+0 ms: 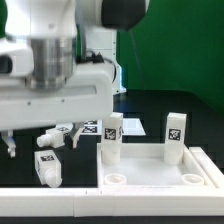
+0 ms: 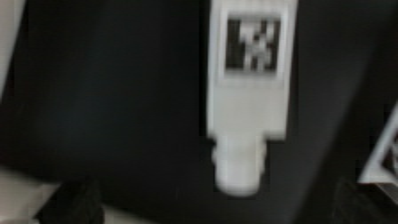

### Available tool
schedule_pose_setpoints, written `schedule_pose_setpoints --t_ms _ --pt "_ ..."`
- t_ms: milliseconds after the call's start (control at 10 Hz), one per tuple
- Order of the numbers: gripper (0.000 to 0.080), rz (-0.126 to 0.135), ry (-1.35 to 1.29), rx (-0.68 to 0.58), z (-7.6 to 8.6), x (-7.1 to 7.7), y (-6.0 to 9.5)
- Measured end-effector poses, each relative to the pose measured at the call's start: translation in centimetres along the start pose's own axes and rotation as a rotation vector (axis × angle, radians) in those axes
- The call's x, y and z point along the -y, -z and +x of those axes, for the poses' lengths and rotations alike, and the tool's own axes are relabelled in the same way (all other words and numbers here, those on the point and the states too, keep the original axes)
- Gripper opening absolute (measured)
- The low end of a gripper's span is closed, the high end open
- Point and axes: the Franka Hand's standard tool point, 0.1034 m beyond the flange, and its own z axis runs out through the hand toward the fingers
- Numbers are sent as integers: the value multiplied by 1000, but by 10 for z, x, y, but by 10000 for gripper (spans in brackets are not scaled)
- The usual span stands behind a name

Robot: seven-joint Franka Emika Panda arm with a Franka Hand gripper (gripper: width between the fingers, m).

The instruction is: Assemble square table

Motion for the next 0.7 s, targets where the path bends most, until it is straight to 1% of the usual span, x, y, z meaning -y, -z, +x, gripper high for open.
schedule_pose_setpoints --t_ms 100,200,300,600,700 --pt "648 -7 -2 -7 0 -2 -10" --pt "648 -9 1 -8 -3 4 -21" --pt "648 -1 4 7 -8 9 -29" --pt "648 0 5 9 -9 10 -31" --pt "512 0 5 9 -9 10 -31"
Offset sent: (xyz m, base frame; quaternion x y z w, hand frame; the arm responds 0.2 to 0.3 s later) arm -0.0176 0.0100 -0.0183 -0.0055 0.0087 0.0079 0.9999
